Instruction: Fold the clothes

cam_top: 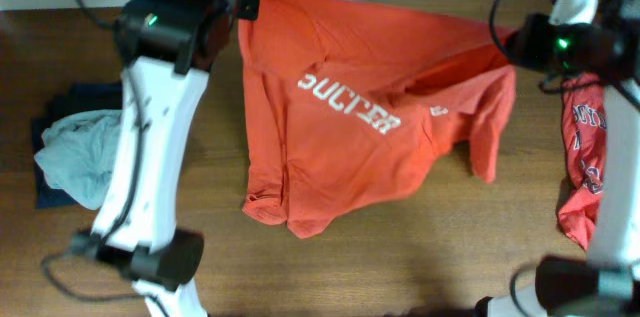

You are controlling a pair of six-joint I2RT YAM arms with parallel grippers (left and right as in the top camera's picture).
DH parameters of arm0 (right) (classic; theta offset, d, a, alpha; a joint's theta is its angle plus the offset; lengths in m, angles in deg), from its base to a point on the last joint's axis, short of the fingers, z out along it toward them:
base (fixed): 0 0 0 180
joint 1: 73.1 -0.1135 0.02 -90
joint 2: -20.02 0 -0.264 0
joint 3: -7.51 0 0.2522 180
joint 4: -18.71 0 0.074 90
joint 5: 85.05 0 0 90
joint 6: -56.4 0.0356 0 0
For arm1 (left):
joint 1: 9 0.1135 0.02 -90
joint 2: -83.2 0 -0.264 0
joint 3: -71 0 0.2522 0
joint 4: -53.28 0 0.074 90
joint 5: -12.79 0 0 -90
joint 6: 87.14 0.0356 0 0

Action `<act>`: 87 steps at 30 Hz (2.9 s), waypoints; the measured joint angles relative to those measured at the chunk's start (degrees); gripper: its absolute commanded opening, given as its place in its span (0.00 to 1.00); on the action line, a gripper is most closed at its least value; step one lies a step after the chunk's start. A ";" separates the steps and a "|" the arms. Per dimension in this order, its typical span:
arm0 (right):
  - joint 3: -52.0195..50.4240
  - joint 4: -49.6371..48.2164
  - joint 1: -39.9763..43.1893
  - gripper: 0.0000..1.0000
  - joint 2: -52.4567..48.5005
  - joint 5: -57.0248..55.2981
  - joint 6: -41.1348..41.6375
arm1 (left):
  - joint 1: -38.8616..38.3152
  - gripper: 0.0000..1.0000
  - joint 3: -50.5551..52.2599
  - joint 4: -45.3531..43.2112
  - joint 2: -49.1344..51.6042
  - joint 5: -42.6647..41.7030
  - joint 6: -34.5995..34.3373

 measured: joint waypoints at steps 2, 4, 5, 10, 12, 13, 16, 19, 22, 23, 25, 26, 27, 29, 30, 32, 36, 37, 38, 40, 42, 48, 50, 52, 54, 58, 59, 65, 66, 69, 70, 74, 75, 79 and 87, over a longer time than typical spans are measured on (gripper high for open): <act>-0.04 -1.81 0.00 0.09 -3.02 -0.02 -0.07 | 1.01 0.63 0.00 -1.81 3.43 0.26 0.37; -0.07 -3.76 0.00 0.44 -6.47 -0.17 0.13 | 1.81 0.72 0.00 -2.16 5.99 0.35 0.42; -0.09 -4.28 0.00 0.50 -7.45 -0.22 -0.17 | 2.51 0.73 0.11 -1.77 8.00 0.42 0.48; -0.09 -5.57 0.00 0.71 -8.98 -1.09 -0.42 | 3.54 0.78 0.26 6.97 9.42 0.61 0.76; -0.09 -5.05 0.00 0.72 -8.98 -1.29 -0.55 | 3.34 0.94 0.24 11.54 8.96 -0.07 0.94; -0.09 -4.07 0.00 0.72 -8.98 -1.49 -0.68 | 3.23 0.97 0.22 14.80 8.74 -0.79 0.85; -0.09 -1.44 0.00 0.72 -8.98 -1.68 -0.63 | 3.02 0.99 0.20 20.44 8.57 -2.95 0.96; -0.09 1.84 -0.11 0.72 -8.98 -1.42 -0.66 | 3.15 0.99 0.28 17.92 8.57 -4.26 0.92; -0.09 5.46 -1.03 0.72 -8.98 -1.42 -0.94 | 3.37 0.89 0.33 19.30 8.57 -6.88 0.92; -0.09 5.90 -1.40 0.72 -8.98 -1.44 -1.11 | 3.41 0.81 0.39 20.46 8.57 -7.87 0.94; -0.09 7.04 -3.02 0.72 -8.98 -1.49 -1.33 | 3.50 0.68 3.15 24.94 8.09 -11.21 0.50; -0.09 7.26 -3.43 0.72 -8.98 -1.53 -1.36 | 3.50 0.65 5.62 25.24 7.78 -11.93 0.70; -0.15 7.28 -3.80 0.72 -8.98 -1.68 -1.51 | 3.50 0.62 9.62 25.40 7.43 -13.20 0.37; -0.37 7.30 -3.91 0.72 -8.98 -1.73 -1.55 | 3.50 0.59 18.95 21.88 7.30 -16.11 0.20; -0.48 7.30 -3.91 0.72 -8.98 -1.81 -1.60 | 3.50 0.53 24.11 18.32 7.06 -17.70 0.24; -0.72 7.28 -3.91 0.72 -8.98 -1.88 -1.55 | 3.50 0.46 31.45 14.03 7.17 -20.22 -0.09; -1.03 7.26 -3.91 0.72 -8.98 -1.88 -1.57 | 3.48 0.37 44.06 5.03 7.30 -24.35 -0.33; -1.03 7.26 -3.91 0.72 -8.98 -1.90 -1.57 | 3.50 0.37 46.21 3.28 7.30 -24.94 -0.42; -1.03 7.23 -3.91 0.72 -8.98 -1.90 -1.57 | 3.50 0.37 47.65 1.77 7.30 -25.33 -0.42; -1.03 7.19 -3.91 0.72 -8.98 -2.19 -1.57 | 3.50 0.37 49.64 -1.31 7.30 -25.81 -0.42; -1.03 7.21 -3.91 0.72 -8.98 -2.62 -1.62 | 3.43 0.35 53.07 -5.84 7.30 -26.08 -0.44; -1.07 7.28 -3.91 0.72 -8.98 -3.21 -1.60 | 3.50 0.05 60.41 -15.04 4.81 -24.26 -2.32; -1.07 7.28 -3.91 0.73 -8.98 -3.21 -1.57 | 3.37 0.01 61.09 -16.02 4.35 -21.73 -4.63; -1.07 7.32 -3.91 0.76 -8.98 -3.39 -1.55 | 3.41 0.01 61.20 -17.25 4.11 -16.87 -8.66; -1.49 7.26 -3.91 0.77 -8.98 -4.11 -1.64 | 5.51 0.01 61.33 -19.39 4.11 -12.46 -12.00; -5.57 6.12 -3.91 0.80 -8.98 -5.42 -1.79 | 12.57 0.01 61.42 -22.53 4.42 -7.76 -14.53; -7.39 5.49 -3.91 0.79 -8.98 -5.55 -1.75 | 14.43 0.01 61.00 -22.51 4.68 -7.15 -14.71; -23.04 -3.96 -3.78 0.80 -8.98 -5.97 -1.49 | 17.70 0.17 52.63 -15.56 6.67 -7.98 -11.37; -25.97 -5.77 -3.72 0.80 -8.98 -5.97 -1.25 | 17.62 0.21 48.83 -11.80 6.75 -8.15 -10.36; -31.06 -9.60 -3.56 0.80 -8.98 -5.99 -0.98 | 17.40 0.29 41.83 -5.90 6.75 -8.44 -9.33; -33.31 -11.78 -3.56 0.80 -8.98 -5.99 -0.59 | 17.35 0.32 38.56 -3.45 6.73 -8.50 -9.18; -38.51 -17.35 -3.52 0.81 -8.98 -8.31 2.58 | 17.22 0.34 29.35 4.79 6.29 -9.33 -8.46; -39.58 -18.16 -3.48 0.83 -8.98 -10.14 3.91 | 17.20 0.34 28.20 6.80 5.88 -10.27 -8.44; -43.82 -23.93 -3.41 0.87 -8.98 -14.60 6.38 | 16.74 0.33 27.61 10.91 3.10 -15.17 -5.84; -46.69 -32.59 -2.82 0.87 -8.98 -16.70 7.37 | 8.59 0.33 27.61 18.21 -8.96 -16.41 -1.33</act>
